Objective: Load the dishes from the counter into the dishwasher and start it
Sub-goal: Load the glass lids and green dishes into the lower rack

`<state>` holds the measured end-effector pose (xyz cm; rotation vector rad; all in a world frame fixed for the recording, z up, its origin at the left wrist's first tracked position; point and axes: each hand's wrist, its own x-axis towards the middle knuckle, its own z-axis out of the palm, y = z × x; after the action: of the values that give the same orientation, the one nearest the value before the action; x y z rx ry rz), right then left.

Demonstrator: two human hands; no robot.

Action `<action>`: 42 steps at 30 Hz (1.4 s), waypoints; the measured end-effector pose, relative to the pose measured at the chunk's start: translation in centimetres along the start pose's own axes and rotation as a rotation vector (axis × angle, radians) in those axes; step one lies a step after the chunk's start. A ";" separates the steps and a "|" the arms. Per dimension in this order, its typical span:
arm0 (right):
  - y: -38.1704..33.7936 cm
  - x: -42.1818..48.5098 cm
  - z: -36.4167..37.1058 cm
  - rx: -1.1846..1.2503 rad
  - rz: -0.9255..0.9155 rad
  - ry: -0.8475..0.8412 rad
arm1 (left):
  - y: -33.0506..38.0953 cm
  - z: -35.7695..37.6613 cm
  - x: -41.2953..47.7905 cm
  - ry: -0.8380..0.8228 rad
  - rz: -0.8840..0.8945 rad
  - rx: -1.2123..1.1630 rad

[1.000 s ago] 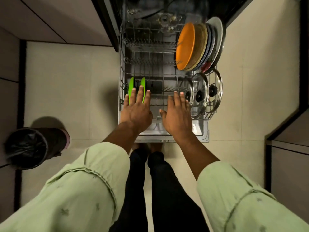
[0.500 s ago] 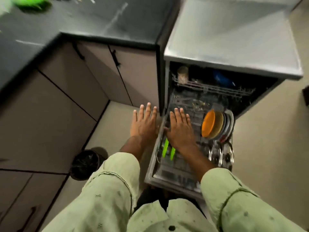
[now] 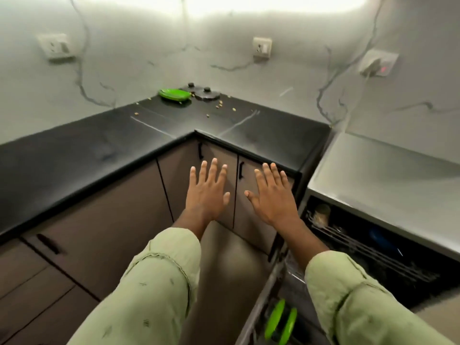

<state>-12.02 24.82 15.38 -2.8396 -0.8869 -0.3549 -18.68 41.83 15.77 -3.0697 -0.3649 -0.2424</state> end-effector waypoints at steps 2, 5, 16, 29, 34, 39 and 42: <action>-2.2 3.3 -0.5 -0.002 -0.020 0.023 | -3.4 -0.9 1.8 0.030 -0.016 0.008; -5.6 7.7 -0.6 -0.025 -0.043 0.066 | -8.6 -2.3 4.4 0.081 -0.038 0.013; -15.6 19.9 1.5 -0.002 -0.060 0.045 | -23.0 -2.0 10.9 0.071 -0.062 0.042; -16.6 32.7 7.6 0.080 -0.053 0.021 | -28.9 2.2 21.5 -0.022 -0.056 0.055; -15.2 39.4 9.9 0.158 -0.043 0.027 | -30.4 2.4 29.1 -0.050 -0.053 0.064; -11.6 46.6 11.9 0.135 -0.045 0.008 | -30.1 3.4 37.0 -0.082 -0.044 0.035; -9.9 50.3 12.9 0.116 -0.060 -0.023 | -30.6 4.5 40.5 -0.113 -0.054 0.044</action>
<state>24.70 62.81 17.01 -2.7215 -0.9653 -0.2698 13.64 81.12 18.49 -3.0403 -0.4522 -0.0620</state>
